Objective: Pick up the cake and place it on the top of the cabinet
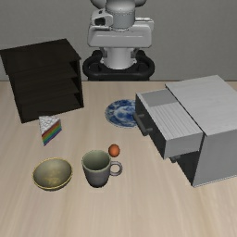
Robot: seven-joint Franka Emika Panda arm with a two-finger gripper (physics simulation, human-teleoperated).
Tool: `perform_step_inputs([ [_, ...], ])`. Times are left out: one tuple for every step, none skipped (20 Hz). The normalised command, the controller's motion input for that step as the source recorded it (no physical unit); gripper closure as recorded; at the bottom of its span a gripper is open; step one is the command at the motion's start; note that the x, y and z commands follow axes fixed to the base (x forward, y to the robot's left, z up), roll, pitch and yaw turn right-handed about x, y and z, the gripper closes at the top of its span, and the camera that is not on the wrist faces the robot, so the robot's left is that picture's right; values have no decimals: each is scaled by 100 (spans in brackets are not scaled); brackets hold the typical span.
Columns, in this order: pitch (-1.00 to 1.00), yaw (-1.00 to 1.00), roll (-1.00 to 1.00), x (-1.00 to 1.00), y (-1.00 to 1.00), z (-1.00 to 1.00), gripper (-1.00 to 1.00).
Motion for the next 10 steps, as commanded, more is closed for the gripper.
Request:
perform_step_inputs([
  [0, 0, 0, 0, -100, 0, -100],
  [0, 0, 0, 0, -100, 0, -100],
  [0, 0, 0, 0, -100, 0, -100],
  [0, 0, 0, 0, -100, 0, -100],
  [0, 0, 0, 0, -100, 0, -100],
  [0, 0, 0, 0, -100, 0, -100],
  [0, 0, 0, 0, -100, 0, -100],
  [0, 0, 0, 0, -100, 0, -100],
  [0, 0, 0, 0, -100, 0, -100],
  [0, 0, 0, 0, -100, 0, -100],
])
